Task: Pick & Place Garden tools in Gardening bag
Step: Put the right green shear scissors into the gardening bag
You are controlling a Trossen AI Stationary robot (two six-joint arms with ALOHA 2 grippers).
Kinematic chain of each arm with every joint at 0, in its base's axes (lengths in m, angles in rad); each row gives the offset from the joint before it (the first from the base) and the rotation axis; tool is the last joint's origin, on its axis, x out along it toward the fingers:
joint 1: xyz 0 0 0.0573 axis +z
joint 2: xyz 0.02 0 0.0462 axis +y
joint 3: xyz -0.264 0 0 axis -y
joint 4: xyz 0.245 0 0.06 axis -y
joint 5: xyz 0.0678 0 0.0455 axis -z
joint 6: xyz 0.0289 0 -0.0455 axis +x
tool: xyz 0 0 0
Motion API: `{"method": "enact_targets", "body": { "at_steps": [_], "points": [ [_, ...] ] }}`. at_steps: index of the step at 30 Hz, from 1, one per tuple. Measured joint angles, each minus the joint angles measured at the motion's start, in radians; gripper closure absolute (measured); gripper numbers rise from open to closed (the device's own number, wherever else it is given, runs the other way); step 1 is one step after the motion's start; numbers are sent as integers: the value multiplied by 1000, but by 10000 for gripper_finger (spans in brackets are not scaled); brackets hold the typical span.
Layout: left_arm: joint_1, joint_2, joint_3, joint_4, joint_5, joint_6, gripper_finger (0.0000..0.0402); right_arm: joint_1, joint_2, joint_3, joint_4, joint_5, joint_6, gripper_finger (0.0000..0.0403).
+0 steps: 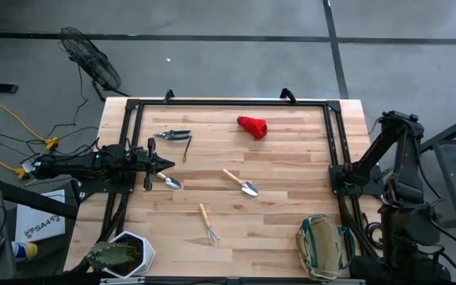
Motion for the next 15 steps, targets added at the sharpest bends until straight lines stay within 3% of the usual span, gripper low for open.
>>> {"method": "enact_targets", "body": {
  "at_steps": [15],
  "points": [
    [0,0,0,0,0,0,400,-28,8,0,-2,-18,-71,399]
  ]
}}
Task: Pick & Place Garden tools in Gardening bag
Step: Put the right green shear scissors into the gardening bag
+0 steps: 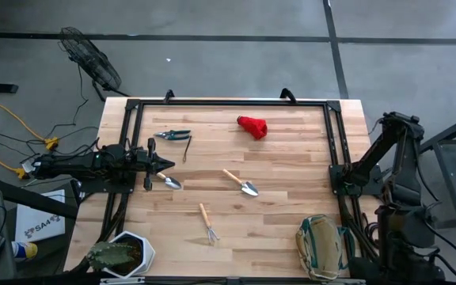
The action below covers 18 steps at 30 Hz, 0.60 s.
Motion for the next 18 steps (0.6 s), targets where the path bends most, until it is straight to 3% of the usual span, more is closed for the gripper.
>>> {"method": "enact_targets", "body": {
  "at_steps": [9,18],
  "points": [
    [0,0,0,0,0,0,400,-69,5,-1,11,59,-2,399],
    [0,0,0,0,0,0,400,-151,3,-3,-24,36,0,399]
  ]
}}
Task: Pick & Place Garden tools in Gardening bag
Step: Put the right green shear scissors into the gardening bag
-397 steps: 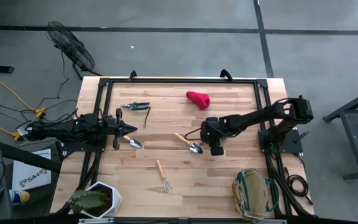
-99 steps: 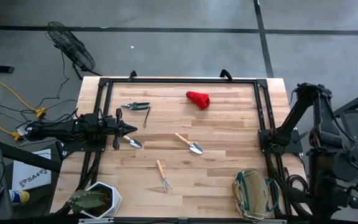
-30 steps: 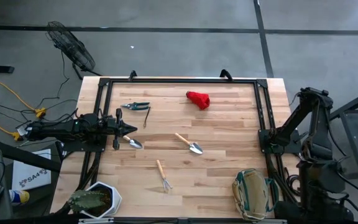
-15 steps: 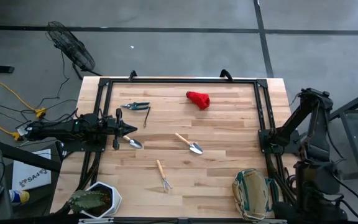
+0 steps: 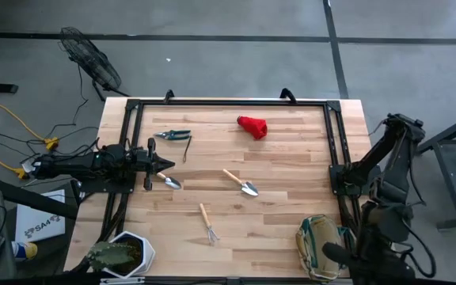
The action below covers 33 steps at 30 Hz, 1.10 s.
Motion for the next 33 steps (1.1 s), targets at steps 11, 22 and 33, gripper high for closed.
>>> {"method": "enact_targets", "body": {
  "at_steps": [11,22,33],
  "points": [
    [0,0,0,0,0,0,400,-43,-53,0,-135,-17,40,399],
    [0,0,0,0,0,0,400,-14,-194,3,-160,-7,114,399],
    [0,0,0,0,0,0,400,69,-171,3,-123,-7,139,399]
  ]
}}
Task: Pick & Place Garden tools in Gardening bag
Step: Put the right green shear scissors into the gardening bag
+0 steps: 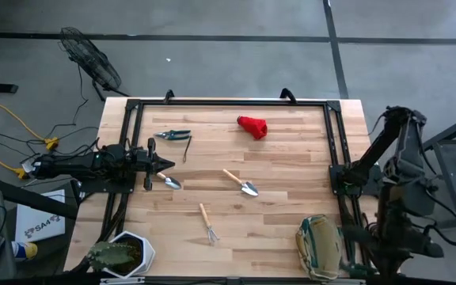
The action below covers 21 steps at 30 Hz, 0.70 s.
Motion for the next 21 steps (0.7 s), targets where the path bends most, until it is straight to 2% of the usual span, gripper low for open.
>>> {"method": "enact_targets", "body": {
  "at_steps": [10,21],
  "points": [
    [0,0,0,0,0,0,400,54,8,0,56,19,23,399],
    [0,0,0,0,0,0,400,93,116,-2,69,23,-14,399]
  ]
}}
